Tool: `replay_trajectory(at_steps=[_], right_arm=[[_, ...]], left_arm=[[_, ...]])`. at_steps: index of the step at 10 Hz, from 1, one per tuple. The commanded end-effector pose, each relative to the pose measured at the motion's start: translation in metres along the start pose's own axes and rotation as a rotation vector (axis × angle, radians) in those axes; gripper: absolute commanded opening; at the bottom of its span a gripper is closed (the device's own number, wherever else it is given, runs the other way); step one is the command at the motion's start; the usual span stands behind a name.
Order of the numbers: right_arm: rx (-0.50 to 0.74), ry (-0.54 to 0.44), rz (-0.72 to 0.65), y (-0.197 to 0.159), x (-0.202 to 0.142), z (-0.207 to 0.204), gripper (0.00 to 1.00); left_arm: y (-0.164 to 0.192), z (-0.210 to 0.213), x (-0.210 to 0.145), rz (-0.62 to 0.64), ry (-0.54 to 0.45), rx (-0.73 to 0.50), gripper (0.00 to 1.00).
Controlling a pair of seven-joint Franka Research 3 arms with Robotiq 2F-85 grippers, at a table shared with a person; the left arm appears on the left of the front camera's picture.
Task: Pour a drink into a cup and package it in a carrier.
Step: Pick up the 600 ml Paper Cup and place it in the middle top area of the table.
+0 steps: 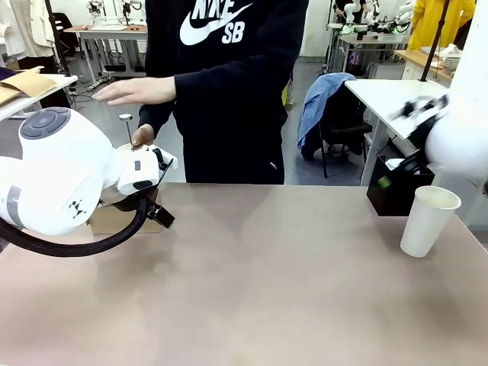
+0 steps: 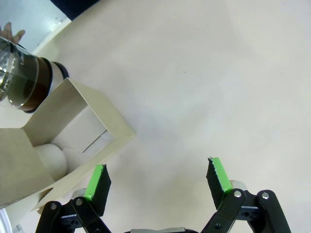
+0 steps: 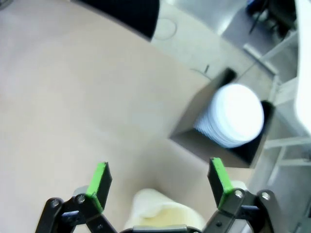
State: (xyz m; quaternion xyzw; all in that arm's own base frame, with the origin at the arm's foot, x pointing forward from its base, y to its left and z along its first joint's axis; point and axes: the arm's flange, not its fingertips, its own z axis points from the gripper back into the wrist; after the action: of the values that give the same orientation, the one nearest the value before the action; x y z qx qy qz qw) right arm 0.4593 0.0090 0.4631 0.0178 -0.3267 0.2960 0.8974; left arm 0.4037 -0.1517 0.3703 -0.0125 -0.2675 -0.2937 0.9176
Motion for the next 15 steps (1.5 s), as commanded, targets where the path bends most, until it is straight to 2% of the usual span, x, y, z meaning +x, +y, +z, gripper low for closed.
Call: replay_trajectory(at_steps=[1, 2, 3, 4, 5, 8, 10, 11, 12, 15], right_arm=[[0.114, -0.154, -0.009, -0.062, -0.02, 0.026, 1.0], [0.09, -0.207, 0.011, -0.076, -0.03, 0.046, 1.0], [0.1, -0.302, 0.049, -0.088, -0.046, 0.056, 1.0], [0.151, -0.441, 0.071, -0.101, -0.085, 0.056, 1.0], [0.153, -0.552, 0.036, -0.102, -0.128, 0.056, 1.0], [0.08, -0.819, -0.006, -0.063, -0.232, 0.051, 1.0], [0.058, -0.865, -0.016, -0.04, -0.269, 0.037, 1.0], [0.043, -0.783, -0.023, -0.033, -0.266, 0.031, 1.0], [0.069, -0.819, -0.053, -0.125, -0.243, 0.043, 1.0], [0.069, -0.819, -0.053, -0.125, -0.243, 0.043, 1.0]], left_arm=[[0.0, 0.0, 0.0, 0.0, 0.0, 0.0, 1.0], [0.0, 0.0, 0.0, 0.0, 0.0, 0.0, 1.0], [0.0, 0.0, 0.0, 0.0, 0.0, 0.0, 1.0], [0.0, 0.0, 0.0, 0.0, 0.0, 0.0, 1.0], [0.0, 0.0, 0.0, 0.0, 0.0, 0.0, 1.0], [0.0, 0.0, 0.0, 0.0, 0.0, 0.0, 1.0], [0.0, 0.0, 0.0, 0.0, 0.0, 0.0, 1.0], [0.0, 0.0, 0.0, 0.0, 0.0, 0.0, 1.0], [0.0, 0.0, 0.0, 0.0, 0.0, 0.0, 1.0], [0.0, 0.0, 0.0, 0.0, 0.0, 0.0, 1.0]])
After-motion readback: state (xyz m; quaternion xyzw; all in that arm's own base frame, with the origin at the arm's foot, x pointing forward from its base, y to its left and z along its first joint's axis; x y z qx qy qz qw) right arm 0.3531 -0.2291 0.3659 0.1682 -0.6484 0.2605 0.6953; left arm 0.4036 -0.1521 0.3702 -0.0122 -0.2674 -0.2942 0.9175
